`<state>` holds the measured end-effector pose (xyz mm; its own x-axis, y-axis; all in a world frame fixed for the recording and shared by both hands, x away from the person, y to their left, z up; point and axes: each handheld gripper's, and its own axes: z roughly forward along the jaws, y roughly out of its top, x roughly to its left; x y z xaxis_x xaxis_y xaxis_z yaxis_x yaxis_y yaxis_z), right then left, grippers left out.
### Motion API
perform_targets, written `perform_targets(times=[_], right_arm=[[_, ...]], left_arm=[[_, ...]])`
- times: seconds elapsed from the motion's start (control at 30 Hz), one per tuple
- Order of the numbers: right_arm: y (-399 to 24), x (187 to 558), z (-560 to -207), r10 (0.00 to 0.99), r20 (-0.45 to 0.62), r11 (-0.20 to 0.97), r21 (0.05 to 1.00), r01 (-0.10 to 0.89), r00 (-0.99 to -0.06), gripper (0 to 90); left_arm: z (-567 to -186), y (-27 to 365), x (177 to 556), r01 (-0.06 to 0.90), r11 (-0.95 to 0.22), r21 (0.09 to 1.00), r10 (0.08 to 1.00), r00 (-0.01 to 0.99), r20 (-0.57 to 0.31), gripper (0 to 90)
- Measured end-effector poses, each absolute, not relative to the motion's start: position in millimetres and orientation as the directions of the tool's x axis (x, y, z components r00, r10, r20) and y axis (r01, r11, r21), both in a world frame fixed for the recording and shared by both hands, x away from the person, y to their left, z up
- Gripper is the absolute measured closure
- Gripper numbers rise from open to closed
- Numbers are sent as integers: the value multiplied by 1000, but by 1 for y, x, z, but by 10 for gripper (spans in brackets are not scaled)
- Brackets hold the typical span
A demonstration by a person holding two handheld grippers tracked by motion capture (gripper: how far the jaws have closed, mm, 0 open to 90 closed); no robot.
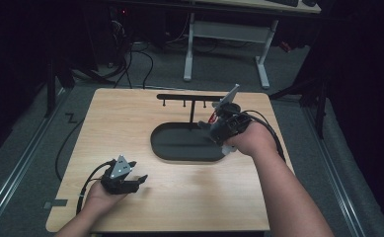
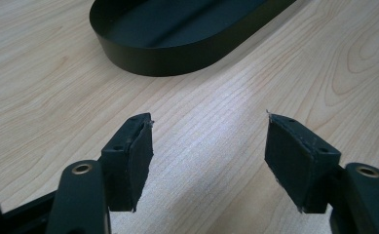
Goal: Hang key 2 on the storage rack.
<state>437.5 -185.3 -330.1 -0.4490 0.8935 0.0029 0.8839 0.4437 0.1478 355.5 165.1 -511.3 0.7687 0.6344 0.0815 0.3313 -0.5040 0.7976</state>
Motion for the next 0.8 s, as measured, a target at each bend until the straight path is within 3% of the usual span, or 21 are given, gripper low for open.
perform_targets(times=[0.8], right_arm=[[-170,473,-299,908,-41,416,207,885,-417,478]], left_arm=[[-512,164,351,319,-523,790,625,774,101,349]])
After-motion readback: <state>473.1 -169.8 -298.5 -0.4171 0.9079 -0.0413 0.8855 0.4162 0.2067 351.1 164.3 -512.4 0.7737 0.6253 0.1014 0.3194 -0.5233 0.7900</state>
